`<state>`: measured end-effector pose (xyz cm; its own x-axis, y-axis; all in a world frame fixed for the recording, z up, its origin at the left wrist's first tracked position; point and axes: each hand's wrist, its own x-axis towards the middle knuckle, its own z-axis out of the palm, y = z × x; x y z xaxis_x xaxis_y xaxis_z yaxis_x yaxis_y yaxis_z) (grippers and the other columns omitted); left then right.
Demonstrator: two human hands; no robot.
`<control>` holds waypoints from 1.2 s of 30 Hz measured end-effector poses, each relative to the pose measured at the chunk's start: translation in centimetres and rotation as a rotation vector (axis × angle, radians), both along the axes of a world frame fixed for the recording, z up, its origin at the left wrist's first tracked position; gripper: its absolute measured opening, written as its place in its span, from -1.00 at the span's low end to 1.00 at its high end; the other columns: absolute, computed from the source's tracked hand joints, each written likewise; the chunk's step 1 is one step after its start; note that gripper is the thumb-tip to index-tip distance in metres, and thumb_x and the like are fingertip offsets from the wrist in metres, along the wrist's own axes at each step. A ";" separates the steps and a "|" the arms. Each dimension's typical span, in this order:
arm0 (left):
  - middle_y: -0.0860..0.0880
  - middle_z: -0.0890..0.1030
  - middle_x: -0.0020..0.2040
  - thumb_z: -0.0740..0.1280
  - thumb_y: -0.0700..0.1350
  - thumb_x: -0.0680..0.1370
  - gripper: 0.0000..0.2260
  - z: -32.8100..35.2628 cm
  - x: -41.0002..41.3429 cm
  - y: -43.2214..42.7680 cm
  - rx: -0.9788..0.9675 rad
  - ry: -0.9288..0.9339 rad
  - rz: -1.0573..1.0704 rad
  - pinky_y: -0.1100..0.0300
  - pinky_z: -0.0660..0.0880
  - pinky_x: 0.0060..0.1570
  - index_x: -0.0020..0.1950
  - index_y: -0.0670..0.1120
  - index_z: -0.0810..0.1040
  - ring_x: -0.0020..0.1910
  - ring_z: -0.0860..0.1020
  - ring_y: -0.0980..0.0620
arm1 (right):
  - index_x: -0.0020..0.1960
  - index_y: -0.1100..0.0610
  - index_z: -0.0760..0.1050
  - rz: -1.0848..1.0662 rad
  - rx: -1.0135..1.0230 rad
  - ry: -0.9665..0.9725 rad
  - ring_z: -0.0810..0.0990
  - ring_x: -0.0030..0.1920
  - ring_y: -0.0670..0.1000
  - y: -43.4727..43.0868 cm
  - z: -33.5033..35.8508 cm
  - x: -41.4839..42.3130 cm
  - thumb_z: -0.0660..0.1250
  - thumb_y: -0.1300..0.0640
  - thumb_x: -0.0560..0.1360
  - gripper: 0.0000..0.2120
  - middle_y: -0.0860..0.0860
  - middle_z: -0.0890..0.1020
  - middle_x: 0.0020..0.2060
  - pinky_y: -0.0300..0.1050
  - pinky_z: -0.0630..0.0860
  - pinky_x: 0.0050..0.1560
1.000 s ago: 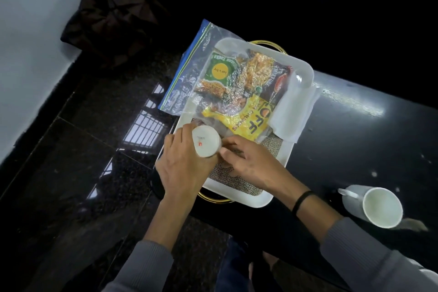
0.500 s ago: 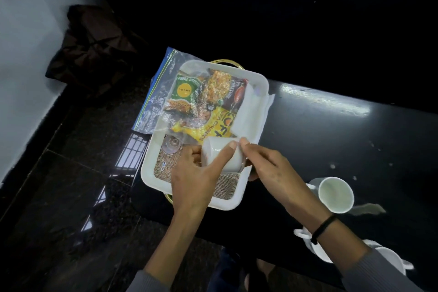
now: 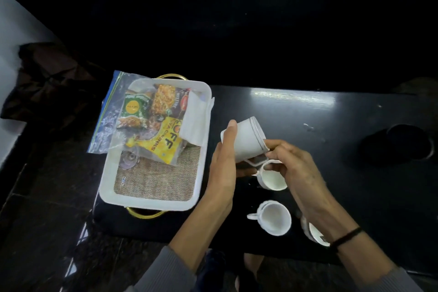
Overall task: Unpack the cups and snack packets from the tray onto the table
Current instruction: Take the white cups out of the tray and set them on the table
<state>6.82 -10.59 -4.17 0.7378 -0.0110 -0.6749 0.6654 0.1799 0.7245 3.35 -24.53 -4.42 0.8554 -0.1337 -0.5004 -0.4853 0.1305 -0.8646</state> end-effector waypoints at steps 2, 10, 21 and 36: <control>-0.15 0.71 0.09 0.28 0.48 0.39 -0.39 -0.1 -0.4 -1.6 0.004 0.012 -0.076 0.05 0.67 -0.17 0.20 0.06 0.64 -0.03 0.73 -0.08 | 0.02 -0.03 0.71 0.014 -0.075 -0.023 0.62 -0.22 -0.15 -1.6 0.4 -1.1 0.39 0.07 0.46 -0.82 -0.10 0.74 -0.18 -0.25 0.52 -0.14; -0.02 0.77 -0.13 0.18 0.40 0.54 -0.55 -1.0 -1.5 -6.0 0.097 -0.009 -0.395 0.07 0.69 -0.14 0.09 0.13 0.66 -0.17 0.76 0.00 | 0.03 -0.13 0.74 0.034 -0.373 -0.034 0.77 -0.04 -0.10 -7.8 1.3 -4.2 0.53 0.02 0.43 -0.82 -0.11 0.80 -0.13 0.07 0.68 0.10; 0.08 0.71 0.08 0.23 -0.14 0.65 -0.73 -1.9 -0.5 -8.5 0.316 -0.182 -0.653 0.29 0.61 -0.18 0.31 -0.03 0.61 -0.01 0.71 0.14 | 0.08 0.12 0.76 0.231 -1.033 -0.082 0.75 -0.10 0.14 -14.4 -1.3 -5.8 0.42 0.37 0.48 -0.73 0.13 0.79 -0.15 -0.23 0.57 0.13; 0.16 0.69 0.17 0.26 -0.10 0.65 -0.77 -3.7 -0.2 -6.3 0.654 -0.378 -0.768 0.26 0.48 0.14 0.24 0.05 0.63 0.18 0.60 0.18 | 0.13 0.09 0.74 0.400 -1.101 -0.100 0.72 -0.22 0.20 -14.4 -5.5 -7.0 0.38 0.38 0.45 -0.65 0.10 0.79 -0.20 -0.13 0.57 -0.08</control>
<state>6.66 -16.92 -7.87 0.8492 -0.2802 -0.4476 0.1479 -0.6875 0.7110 -3.69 -38.88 -9.94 0.9634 -0.1652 -0.2111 -0.2461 -0.8575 -0.4518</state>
